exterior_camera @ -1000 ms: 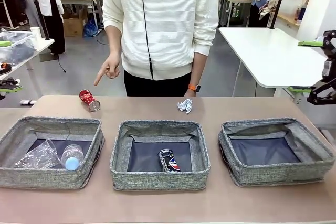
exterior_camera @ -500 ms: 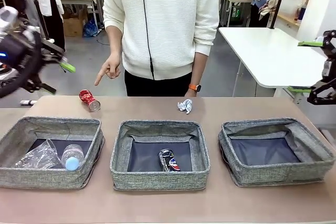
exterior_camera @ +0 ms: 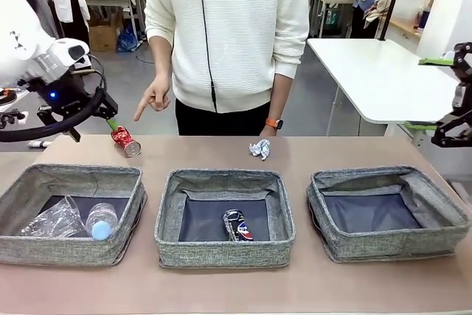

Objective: Sort the waste into the appropriate baskets.
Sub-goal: Pick up the waste item pointed out by the person.

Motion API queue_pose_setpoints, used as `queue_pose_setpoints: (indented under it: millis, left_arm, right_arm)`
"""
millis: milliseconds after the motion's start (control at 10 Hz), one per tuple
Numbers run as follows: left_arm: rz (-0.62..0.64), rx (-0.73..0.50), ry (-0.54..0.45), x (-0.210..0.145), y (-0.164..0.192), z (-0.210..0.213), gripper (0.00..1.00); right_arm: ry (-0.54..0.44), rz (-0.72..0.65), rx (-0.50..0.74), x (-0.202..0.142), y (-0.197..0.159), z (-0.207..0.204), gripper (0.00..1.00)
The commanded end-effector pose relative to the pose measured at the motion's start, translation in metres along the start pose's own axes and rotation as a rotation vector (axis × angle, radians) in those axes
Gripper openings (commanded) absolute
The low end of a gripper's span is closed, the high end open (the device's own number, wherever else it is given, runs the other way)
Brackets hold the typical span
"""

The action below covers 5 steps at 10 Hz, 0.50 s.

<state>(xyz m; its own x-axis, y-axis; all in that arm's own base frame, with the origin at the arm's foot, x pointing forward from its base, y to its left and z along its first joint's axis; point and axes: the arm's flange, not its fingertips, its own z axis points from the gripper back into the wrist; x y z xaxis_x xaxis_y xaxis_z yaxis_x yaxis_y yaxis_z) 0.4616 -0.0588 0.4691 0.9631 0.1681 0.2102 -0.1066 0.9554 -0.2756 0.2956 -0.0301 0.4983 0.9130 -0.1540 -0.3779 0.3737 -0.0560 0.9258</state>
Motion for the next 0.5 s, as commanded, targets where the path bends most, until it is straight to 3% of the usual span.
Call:
queue_pose_setpoints:
  millis: [0, 100, 200, 400]
  left_arm:
    - [-0.002, -0.111, 0.033, -0.006, 0.005, 0.009, 1.0]
    - [0.0, 0.0, 0.0, 0.0, 0.0, 0.0, 1.0]
    - [0.061, 0.031, 0.042, 0.033, 0.001, -0.023, 1.0]
    - [0.113, 0.032, 0.052, 0.062, 0.002, -0.053, 1.0]
  right_arm:
    - [0.008, 0.014, 0.02, -0.002, 0.0, -0.002, 1.0]
    - [0.008, 0.014, 0.02, -0.002, 0.0, -0.002, 1.0]
    - [0.008, 0.014, 0.02, -0.002, 0.0, -0.002, 1.0]
    - [0.008, 0.014, 0.02, -0.002, 0.0, -0.002, 1.0]
